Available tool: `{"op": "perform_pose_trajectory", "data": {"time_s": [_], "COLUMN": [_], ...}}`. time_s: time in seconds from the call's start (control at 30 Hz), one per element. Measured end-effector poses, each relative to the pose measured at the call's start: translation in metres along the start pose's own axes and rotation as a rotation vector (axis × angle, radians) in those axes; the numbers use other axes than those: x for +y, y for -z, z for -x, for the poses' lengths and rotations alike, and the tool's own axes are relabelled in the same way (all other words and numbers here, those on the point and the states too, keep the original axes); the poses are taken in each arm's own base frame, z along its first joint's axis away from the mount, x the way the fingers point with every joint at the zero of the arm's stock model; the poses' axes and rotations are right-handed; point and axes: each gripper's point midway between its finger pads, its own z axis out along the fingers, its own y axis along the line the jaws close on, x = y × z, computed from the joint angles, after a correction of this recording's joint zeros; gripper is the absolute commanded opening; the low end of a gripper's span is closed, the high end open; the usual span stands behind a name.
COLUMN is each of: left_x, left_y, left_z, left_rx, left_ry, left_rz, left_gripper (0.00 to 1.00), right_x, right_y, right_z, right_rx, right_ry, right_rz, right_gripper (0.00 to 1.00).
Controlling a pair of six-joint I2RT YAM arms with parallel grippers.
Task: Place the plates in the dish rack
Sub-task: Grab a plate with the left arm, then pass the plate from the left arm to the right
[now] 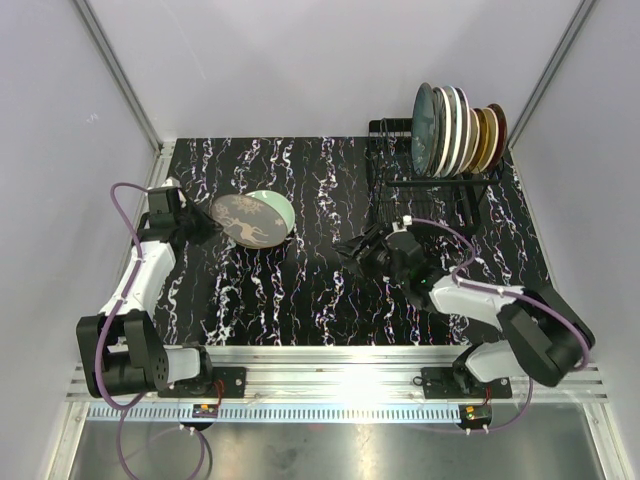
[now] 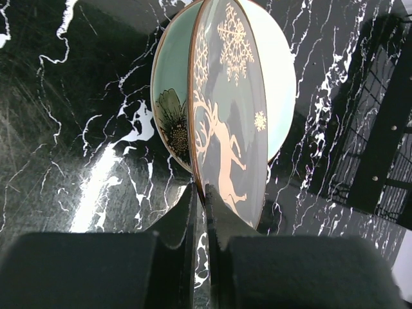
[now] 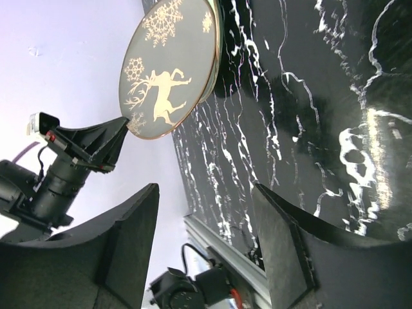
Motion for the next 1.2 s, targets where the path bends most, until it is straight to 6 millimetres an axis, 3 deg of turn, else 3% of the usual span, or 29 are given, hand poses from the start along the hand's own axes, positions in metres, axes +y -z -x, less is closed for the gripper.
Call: {"op": "perform_pose_trajectory", "data": {"time_s": [0.2, 0.43, 1.0, 1.2], "left_x": [-0.004, -0.008, -0.010, -0.013], "left_y": [0.001, 0.001, 0.000, 0.000], "left_z": [-0.002, -0.005, -0.012, -0.009], "left_rx": [0.014, 0.027, 0.038, 0.030], "left_ry": [0.006, 0.011, 0.009, 0.008], "left_rz": [-0.022, -0.044, -0.082, -0.099], "left_gripper": [0.00, 0.00, 0.00, 0.00], "right_x": [-0.001, -0.018, 0.024, 0.016], "right_y": [-0.032, -0.069, -0.152, -0.166], "right_z": [-0.015, -0.039, -0.052, -0.065], "right_rx": [0.036, 0.083, 0.129, 0.161], "right_ry": [-0.096, -0.185, -0.275, -0.283], "right_rz": [0.008, -0.024, 0.095, 0.063], "right_gripper": [0.67, 0.67, 0.65, 0.64]}}
